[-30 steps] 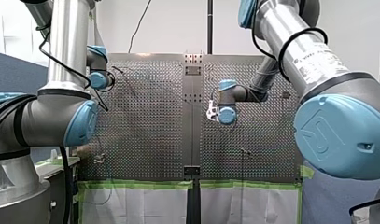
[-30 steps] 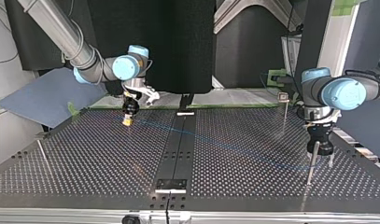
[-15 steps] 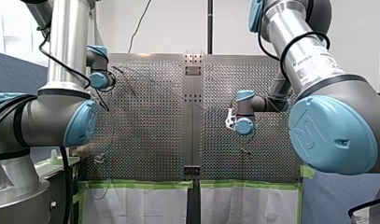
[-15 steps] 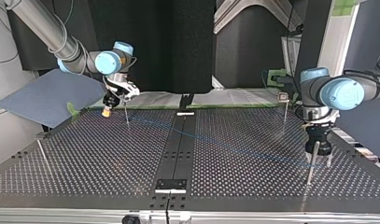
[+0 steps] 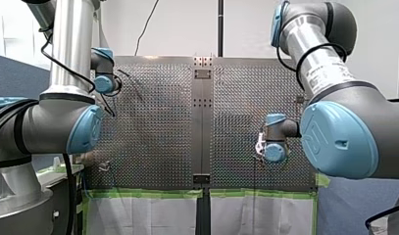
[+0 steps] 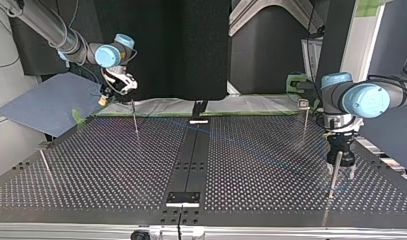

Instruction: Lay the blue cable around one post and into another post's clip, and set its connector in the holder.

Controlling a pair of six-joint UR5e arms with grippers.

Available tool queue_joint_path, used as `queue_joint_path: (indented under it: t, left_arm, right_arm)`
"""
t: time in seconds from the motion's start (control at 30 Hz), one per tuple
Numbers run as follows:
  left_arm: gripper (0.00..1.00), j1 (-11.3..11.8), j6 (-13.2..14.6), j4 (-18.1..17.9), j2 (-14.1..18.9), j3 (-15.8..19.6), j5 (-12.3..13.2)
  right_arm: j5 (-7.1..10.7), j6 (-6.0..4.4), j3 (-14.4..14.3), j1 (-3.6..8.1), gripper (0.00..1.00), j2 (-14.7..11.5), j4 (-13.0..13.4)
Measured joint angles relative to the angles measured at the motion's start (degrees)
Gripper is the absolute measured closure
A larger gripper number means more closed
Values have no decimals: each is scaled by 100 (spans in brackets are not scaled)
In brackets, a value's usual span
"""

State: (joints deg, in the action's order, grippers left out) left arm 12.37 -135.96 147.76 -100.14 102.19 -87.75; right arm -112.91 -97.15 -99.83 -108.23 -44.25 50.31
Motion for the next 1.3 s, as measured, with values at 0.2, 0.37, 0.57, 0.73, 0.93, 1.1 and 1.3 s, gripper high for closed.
queue_joint_path:
  t: [0.2, 0.37, 0.57, 0.73, 0.93, 1.1, 1.3]
  left_arm:
    - [0, 0, 7, 1, 0, 0, -1]
    - [0, 0, 2, 1, 0, 0, -1]
    - [0, 0, 0, 0, 0, 0, 0]
    - [0, 0, -4, -1, 0, 0, 0]
    - [0, 0, -9, -1, 0, 0, -1]
    - [0, 0, -9, -1, 0, 0, -1]
    - [0, 0, -9, -1, 0, 0, -1]
  right_arm:
    - [-17, -23, -353, 7, 85, 352, 353]
    - [84, -11, -593, 23, 85, 546, 592]
    - [275, -13, -884, 72, 85, 586, 885]
    - [435, -151, -1115, 179, 83, 590, 1113]
    - [690, -402, -1283, 324, 83, 593, 1382]
    - [933, -619, -1197, 539, 83, 595, 1626]
    - [1249, -811, -1120, 851, 83, 617, 1942]
